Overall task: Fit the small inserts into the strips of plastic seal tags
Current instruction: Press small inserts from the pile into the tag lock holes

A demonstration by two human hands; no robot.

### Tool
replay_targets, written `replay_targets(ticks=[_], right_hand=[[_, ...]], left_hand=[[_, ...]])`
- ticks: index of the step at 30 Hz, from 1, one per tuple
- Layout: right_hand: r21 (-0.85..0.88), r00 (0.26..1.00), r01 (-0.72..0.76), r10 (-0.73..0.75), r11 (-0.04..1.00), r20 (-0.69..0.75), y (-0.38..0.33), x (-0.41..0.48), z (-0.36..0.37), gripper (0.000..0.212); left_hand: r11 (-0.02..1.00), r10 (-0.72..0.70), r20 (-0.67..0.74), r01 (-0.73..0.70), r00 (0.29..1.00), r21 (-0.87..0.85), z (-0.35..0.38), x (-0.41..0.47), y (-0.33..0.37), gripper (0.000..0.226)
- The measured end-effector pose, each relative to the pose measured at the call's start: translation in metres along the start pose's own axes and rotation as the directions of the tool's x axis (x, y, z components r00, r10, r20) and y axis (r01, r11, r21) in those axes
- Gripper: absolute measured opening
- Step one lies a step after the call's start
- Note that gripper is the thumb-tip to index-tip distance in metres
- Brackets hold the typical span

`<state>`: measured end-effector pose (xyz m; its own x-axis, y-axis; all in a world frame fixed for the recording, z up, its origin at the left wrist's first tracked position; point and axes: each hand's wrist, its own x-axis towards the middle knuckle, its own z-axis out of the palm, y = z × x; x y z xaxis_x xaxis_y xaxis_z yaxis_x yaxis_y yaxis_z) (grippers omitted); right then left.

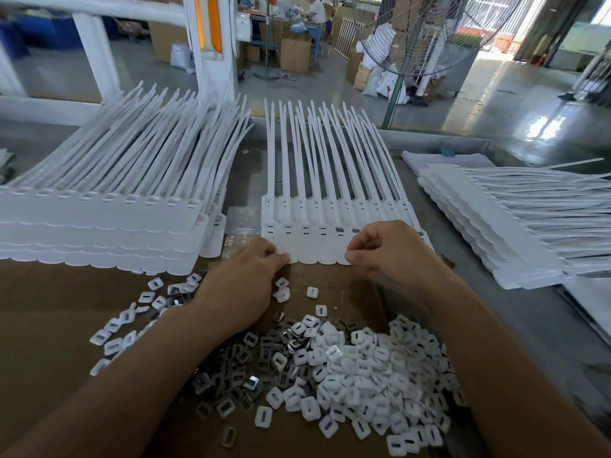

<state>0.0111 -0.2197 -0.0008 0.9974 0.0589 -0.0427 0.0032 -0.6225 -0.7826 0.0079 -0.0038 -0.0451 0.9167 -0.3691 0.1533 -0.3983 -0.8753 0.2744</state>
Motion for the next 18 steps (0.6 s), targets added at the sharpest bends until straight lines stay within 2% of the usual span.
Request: replay_targets(ticks=[4, 10, 14, 18], right_hand=[[-0.094, 0.999, 0.002, -0.005, 0.996, -0.040, 0.000, 0.013, -0.002, 0.019], [0.040, 0.996, -0.049, 0.052, 0.998, -0.077, 0.002, 0.030, 0.006, 0.019], [-0.124, 0.989, 0.009, -0.027, 0.992, -0.144, 0.004, 0.045, 0.007, 0.017], [-0.111, 0.984, -0.023, 0.003, 0.994, -0.179, 0.009, 0.059, 0.013, 0.019]], left_hand=[[1.000, -0.003, -0.001, 0.003, 1.000, 0.008, 0.001, 0.001, -0.001, 0.050], [1.000, 0.003, 0.001, -0.003, 1.000, 0.017, 0.001, 0.001, -0.001, 0.050], [1.000, 0.015, -0.005, -0.015, 1.000, 0.012, 0.001, 0.000, -0.001, 0.050], [1.000, 0.017, 0.002, -0.017, 1.000, 0.022, 0.001, 0.001, -0.002, 0.050]])
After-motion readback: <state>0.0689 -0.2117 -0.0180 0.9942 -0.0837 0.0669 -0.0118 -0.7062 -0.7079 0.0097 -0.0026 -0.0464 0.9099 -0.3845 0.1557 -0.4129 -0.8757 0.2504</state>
